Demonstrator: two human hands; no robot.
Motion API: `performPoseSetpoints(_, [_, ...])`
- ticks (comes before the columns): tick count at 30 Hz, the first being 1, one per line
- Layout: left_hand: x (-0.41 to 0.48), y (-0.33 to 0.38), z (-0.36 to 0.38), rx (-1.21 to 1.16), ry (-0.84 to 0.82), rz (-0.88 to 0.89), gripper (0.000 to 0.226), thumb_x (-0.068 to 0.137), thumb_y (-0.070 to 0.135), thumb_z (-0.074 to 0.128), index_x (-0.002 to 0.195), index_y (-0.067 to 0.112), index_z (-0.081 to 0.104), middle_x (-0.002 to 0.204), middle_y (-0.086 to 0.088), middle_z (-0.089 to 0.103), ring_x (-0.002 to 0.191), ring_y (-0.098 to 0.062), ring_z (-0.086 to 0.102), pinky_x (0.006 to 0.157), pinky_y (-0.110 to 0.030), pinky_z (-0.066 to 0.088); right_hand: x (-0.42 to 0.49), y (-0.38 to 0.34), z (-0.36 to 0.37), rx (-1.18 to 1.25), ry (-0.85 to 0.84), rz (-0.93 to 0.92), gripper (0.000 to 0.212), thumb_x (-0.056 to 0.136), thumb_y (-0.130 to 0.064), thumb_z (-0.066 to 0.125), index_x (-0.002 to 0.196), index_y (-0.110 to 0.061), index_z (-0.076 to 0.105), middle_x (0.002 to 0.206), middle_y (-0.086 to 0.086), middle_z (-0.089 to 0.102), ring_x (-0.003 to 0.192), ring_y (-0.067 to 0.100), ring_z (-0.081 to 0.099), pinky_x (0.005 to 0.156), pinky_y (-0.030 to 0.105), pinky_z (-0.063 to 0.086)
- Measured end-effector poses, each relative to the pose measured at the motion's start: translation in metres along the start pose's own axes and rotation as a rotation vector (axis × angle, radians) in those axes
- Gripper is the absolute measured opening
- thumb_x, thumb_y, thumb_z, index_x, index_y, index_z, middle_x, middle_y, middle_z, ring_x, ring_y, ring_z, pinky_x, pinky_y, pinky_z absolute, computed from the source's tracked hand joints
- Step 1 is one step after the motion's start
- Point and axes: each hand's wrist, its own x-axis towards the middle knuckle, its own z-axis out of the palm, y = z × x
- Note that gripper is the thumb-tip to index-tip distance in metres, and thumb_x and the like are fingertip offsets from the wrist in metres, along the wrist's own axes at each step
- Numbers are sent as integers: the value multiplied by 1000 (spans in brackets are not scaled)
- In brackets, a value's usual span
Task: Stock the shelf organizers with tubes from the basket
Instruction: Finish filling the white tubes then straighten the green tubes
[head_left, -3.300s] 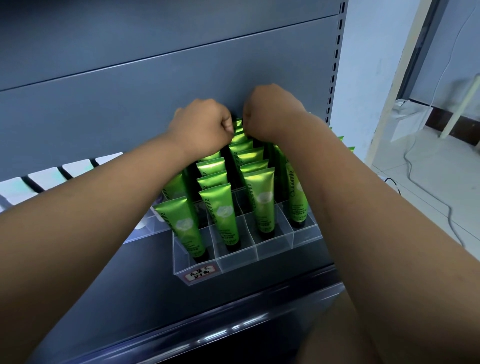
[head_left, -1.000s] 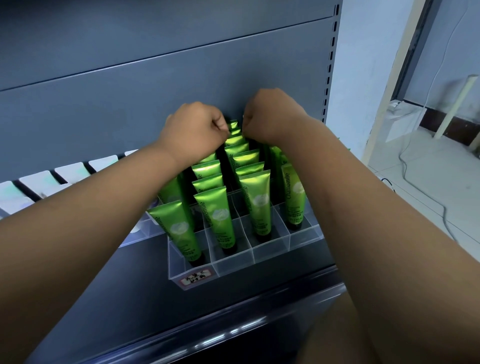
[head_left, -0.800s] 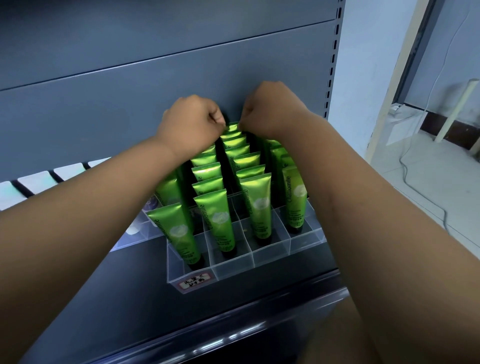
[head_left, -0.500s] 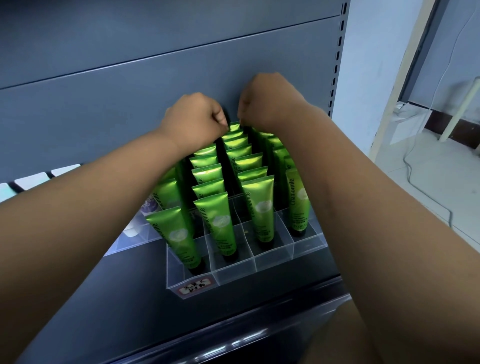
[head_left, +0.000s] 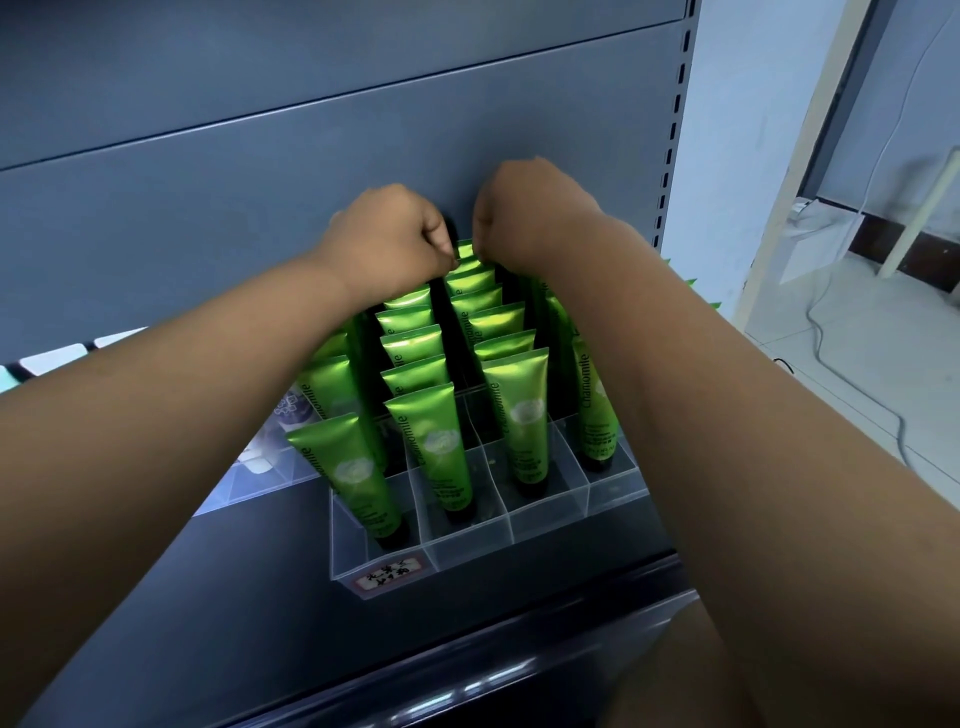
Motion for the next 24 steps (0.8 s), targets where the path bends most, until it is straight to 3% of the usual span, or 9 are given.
performPoseSetpoints(3, [0,-1,1,12,15,5,18,75,35,75,61,39,64,66,26,60,85,-22,68,88,-46,56,-1,0,-1,0,-3,-1,27,85,-21,60,108,-19,75,114,8,69,112,31,62,98,39,51])
performPoseSetpoints(8, [-6,3,-1,-6,34,-29,11,77,38,70,68,33,69,73,19,67,86,-21,69,87,-44,57,-4,1,-7,-30,2,-17,25,84,-20,59,104,-19,74,110,7,69,105,31,63,83,34,51])
performPoseSetpoints(12, [-21,20,-19,38,136,-28,32,80,50,57,91,25,74,91,3,75,94,-28,68,86,-45,56,-17,5,-19,-52,-7,-73,30,82,-42,61,99,-22,75,104,4,70,99,30,64,78,32,50])
performPoseSetpoints(16, [-49,47,-29,198,215,16,50,91,59,40,109,21,67,108,-9,71,104,-37,62,85,-46,53,-55,4,-32,-20,9,-112,46,84,-57,46,109,-26,70,105,2,71,99,30,64,83,41,56])
performPoseSetpoints(20, [-88,75,-22,165,257,30,51,94,49,32,115,16,65,111,-11,69,113,-36,54,91,-47,50,-100,14,-51,16,71,-163,31,95,-43,47,119,-30,62,109,3,68,102,31,62,81,41,55])
performPoseSetpoints(24, [-120,96,-7,44,283,50,37,97,41,47,118,20,68,108,-3,71,115,-31,54,94,-47,49,-136,37,-67,28,135,-146,31,97,-32,50,118,-15,65,115,6,69,105,31,63,85,44,55])
